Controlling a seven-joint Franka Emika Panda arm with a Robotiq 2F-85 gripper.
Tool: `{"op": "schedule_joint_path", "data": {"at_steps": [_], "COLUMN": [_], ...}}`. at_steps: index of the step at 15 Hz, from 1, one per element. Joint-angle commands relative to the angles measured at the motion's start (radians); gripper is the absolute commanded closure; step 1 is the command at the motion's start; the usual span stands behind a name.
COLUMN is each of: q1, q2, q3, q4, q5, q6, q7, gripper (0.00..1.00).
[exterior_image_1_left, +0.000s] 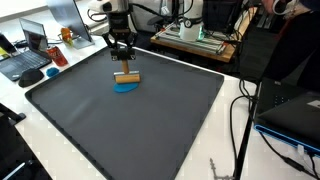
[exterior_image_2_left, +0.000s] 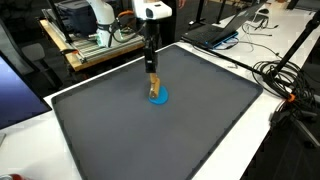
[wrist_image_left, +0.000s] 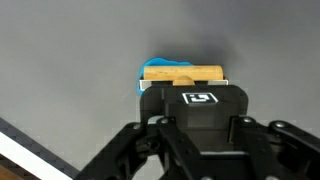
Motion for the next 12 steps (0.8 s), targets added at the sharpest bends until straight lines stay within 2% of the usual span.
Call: {"op": "schedule_joint_path", "data": {"at_steps": [1,5,8,12], "q1": [-0.005,-0.004,-0.011,-0.023], "q2": [0.015,0.013,-0.001,-0.028], "q3": [-0.021,-0.031,-0.025,-0.039], "q4": [-0.042,-0.041,-0.03,-0.014], "q5": [-0.053,-0.069,-0.015,-0.011], "q6": [-0.02,-0.035,-0.05,-0.087], "q7": [-0.018,-0.016,-0.032,-0.018], "gripper": [0.78,0.78,0.78,0.78]}}
